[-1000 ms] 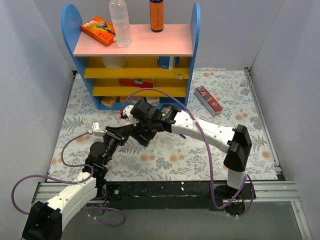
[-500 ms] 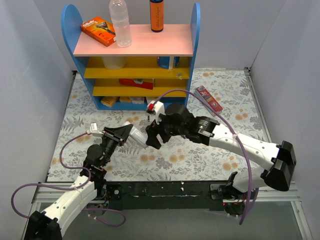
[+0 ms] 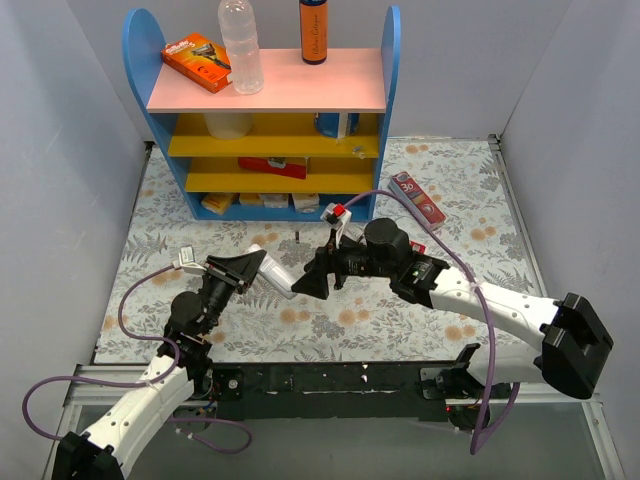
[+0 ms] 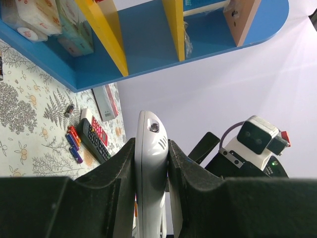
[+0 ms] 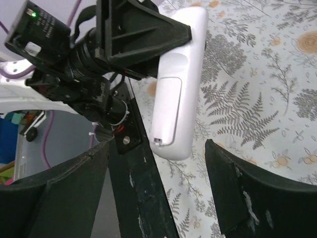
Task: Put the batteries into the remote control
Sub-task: Load the battery cover into the remote control.
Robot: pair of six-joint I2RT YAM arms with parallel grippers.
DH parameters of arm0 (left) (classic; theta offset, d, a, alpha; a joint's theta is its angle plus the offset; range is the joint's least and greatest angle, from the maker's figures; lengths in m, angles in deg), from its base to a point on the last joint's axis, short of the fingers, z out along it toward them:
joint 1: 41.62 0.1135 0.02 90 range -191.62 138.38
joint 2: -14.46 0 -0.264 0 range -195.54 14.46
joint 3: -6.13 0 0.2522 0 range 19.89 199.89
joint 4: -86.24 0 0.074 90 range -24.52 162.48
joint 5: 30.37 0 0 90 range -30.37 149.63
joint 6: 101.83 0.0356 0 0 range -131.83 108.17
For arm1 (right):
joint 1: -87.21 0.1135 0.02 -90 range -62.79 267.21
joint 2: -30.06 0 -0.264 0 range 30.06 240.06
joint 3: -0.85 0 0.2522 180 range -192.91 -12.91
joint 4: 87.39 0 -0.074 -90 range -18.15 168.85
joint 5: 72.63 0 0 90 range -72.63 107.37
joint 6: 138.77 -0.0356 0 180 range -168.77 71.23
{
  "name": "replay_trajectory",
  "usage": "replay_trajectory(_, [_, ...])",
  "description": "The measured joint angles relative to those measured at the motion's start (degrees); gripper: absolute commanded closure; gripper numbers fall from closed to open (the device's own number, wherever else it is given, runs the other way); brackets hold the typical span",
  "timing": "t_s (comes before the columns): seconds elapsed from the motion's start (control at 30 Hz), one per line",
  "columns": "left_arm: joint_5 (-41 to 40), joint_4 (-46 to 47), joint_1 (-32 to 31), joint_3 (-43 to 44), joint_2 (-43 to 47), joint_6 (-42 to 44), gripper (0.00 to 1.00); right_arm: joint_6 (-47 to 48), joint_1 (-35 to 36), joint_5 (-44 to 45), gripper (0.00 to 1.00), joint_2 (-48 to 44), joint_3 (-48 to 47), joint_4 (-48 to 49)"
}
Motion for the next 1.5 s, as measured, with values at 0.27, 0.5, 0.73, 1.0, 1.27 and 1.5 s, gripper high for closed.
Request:
replay_trajectory(0.27, [1.25, 0.11, 0.0, 0.0, 0.61, 0.0, 1.0, -4.72, -0.04, -4.02, 0.21, 2.62, 1.92, 8.48])
replay_trajectory(0.5, [1.97, 0.55, 0.0, 0.0, 0.63, 0.0, 1.0, -7.34, -0.07, -6.34, 0.33, 5.62, 2.91, 11.93])
replay_trajectory(0.73, [2.8, 2.36, 0.0, 0.0, 0.66, -0.02, 1.0, -10.14, -0.98, -8.7, 0.54, 7.82, 4.04, 16.79])
replay_trajectory(1.0, [3.89, 4.02, 0.0, -0.2, 0.66, 0.46, 1.0, -14.78, -1.51, -11.47, 0.85, 9.84, 6.14, 22.82])
replay_trajectory(1.27, [5.16, 8.35, 0.0, -0.31, -0.04, 1.01, 1.0, -17.14, -2.03, -13.35, 0.75, 9.86, 7.02, 27.26])
replay_trajectory(1.5, [7.28, 12.2, 0.0, -0.31, -2.36, 0.59, 1.0, -16.59, -2.23, -14.91, 0.31, 9.79, 7.02, 27.26])
